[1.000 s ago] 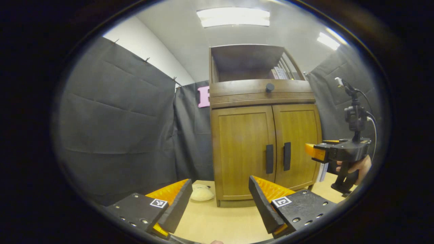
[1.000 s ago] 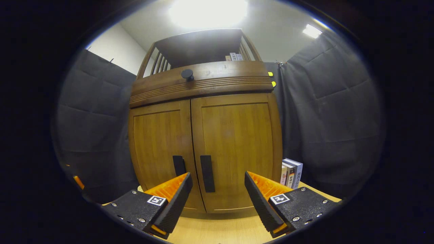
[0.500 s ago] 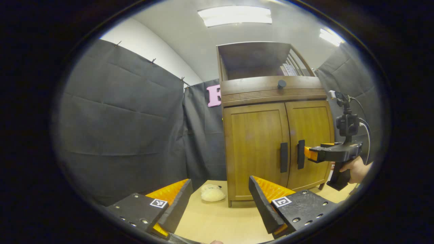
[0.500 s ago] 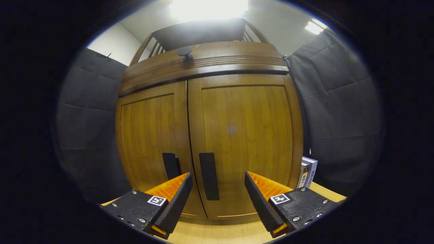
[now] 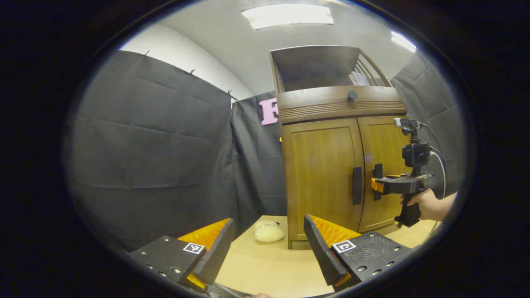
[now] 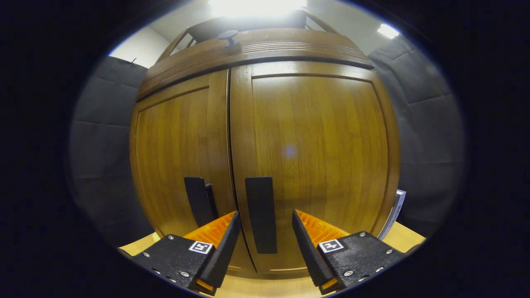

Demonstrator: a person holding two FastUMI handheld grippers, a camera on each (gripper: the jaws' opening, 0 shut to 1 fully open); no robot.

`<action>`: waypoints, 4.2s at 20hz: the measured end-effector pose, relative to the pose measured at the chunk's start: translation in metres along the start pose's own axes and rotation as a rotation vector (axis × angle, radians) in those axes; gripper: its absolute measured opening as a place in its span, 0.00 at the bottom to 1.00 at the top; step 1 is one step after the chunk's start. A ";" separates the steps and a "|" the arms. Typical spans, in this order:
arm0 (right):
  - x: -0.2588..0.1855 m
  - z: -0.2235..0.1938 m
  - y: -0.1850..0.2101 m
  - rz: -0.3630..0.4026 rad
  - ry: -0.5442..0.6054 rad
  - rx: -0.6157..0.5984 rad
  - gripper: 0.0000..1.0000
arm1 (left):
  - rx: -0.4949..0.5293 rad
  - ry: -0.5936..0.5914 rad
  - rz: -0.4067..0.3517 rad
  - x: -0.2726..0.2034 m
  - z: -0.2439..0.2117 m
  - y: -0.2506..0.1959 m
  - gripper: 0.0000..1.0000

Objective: Open the right door of the double-door shoe cabinet with the right hand, and open the left door with the left hand.

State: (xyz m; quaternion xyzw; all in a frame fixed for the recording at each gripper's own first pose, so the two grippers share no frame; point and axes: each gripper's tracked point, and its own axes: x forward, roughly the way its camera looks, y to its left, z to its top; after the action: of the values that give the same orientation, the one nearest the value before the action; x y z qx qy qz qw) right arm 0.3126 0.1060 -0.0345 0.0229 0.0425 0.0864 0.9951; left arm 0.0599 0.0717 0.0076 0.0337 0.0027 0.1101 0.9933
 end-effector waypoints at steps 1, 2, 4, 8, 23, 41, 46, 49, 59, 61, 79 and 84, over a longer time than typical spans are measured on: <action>0.004 0.001 0.001 -0.001 -0.003 0.000 0.71 | 0.002 0.002 0.006 -0.001 0.002 0.001 1.00; 0.008 0.001 0.001 -0.003 -0.003 0.002 0.67 | 0.002 0.005 0.012 -0.002 0.001 0.001 1.00; 0.012 -0.005 0.000 -0.001 0.006 0.010 0.56 | 0.002 0.010 0.023 -0.004 0.002 0.002 1.00; 0.019 -0.011 0.002 0.010 0.035 0.031 0.43 | 0.004 0.010 0.027 -0.005 0.004 0.002 1.00; -0.023 -0.011 -0.001 0.063 0.056 0.000 0.27 | -0.017 -0.024 -0.033 -0.005 0.009 -0.005 1.00; -0.096 -0.009 -0.030 0.076 0.078 0.007 0.20 | -0.023 -0.080 -0.149 -0.008 0.022 -0.023 0.95; -0.127 -0.006 -0.049 0.061 0.073 0.022 0.19 | -0.023 -0.091 -0.191 -0.012 0.025 -0.027 1.00; -0.142 -0.006 -0.061 0.050 0.070 0.020 0.19 | -0.027 -0.098 -0.230 -0.018 0.030 -0.035 1.00; -0.177 -0.006 -0.105 -0.033 0.075 -0.001 0.18 | -0.043 -0.096 -0.305 -0.013 0.031 -0.066 1.00; -0.182 -0.006 -0.116 -0.054 0.074 -0.009 0.19 | -0.047 -0.099 -0.321 -0.016 0.030 -0.069 1.00; -0.225 -0.009 -0.190 -0.250 0.070 -0.059 0.10 | -0.051 -0.095 -0.394 -0.019 0.030 -0.088 1.00; -0.246 -0.017 -0.202 -0.325 0.070 -0.074 0.29 | -0.035 -0.097 -0.424 -0.019 0.029 -0.091 1.00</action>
State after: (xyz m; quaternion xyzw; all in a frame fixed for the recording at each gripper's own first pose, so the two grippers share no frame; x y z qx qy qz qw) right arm 0.1039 -0.1350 -0.0420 -0.0238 0.0770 -0.0737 0.9940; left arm 0.0616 -0.0227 0.0307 0.0203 -0.0399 -0.1032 0.9937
